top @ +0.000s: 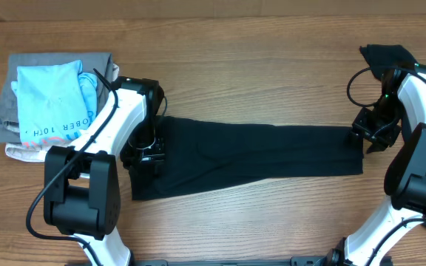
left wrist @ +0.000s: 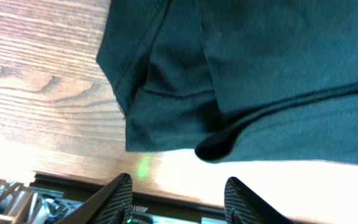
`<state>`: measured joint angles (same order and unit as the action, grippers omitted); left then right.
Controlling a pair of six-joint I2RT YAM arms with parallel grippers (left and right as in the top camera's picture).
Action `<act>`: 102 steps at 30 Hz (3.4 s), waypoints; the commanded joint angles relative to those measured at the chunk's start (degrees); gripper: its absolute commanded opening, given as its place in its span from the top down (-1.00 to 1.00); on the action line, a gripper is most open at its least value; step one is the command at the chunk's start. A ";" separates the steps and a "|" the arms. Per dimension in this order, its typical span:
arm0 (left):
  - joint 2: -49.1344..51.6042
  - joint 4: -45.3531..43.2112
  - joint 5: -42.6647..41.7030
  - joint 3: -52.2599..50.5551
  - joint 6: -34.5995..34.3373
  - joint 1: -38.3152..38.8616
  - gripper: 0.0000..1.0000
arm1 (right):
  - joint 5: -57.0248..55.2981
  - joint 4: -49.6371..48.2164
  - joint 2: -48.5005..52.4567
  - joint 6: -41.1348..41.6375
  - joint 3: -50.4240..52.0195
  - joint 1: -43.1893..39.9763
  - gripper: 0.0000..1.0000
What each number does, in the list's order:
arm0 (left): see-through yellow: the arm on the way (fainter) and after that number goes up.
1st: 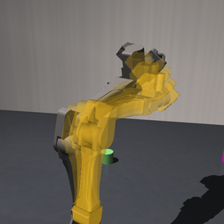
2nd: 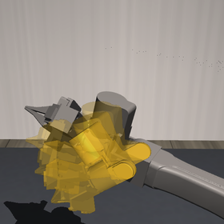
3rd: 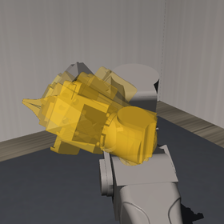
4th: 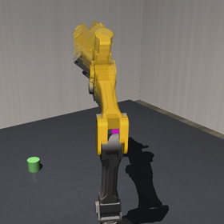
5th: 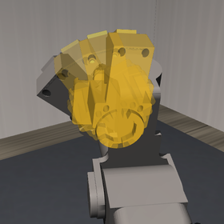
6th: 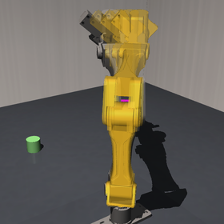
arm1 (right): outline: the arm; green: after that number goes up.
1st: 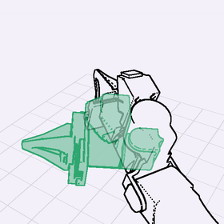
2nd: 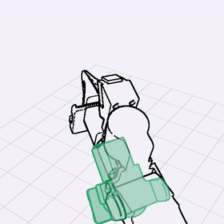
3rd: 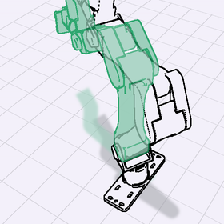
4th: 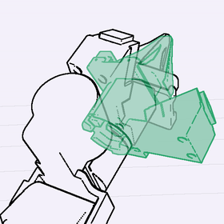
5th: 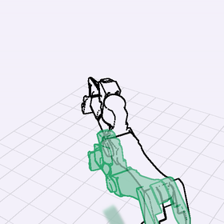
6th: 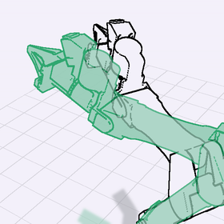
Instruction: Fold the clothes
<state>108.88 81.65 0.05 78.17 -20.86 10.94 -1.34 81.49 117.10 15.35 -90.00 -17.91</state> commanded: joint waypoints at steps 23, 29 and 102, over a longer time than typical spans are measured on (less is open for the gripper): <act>-0.11 -17.07 -12.09 0.66 1.86 0.24 0.78 | 18.23 -0.13 -1.79 -6.58 -4.46 13.20 0.92; -0.11 -24.44 -11.67 -1.64 -0.35 0.24 0.76 | 19.52 -8.92 -1.79 -6.58 3.48 19.06 0.92; 0.24 -28.35 -8.41 -3.17 -0.52 0.33 0.58 | -5.16 -13.35 -5.20 9.38 18.97 14.36 0.92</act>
<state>108.88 53.28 -9.19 75.44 -21.02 10.90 -2.04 65.73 112.05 19.84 -72.88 -2.92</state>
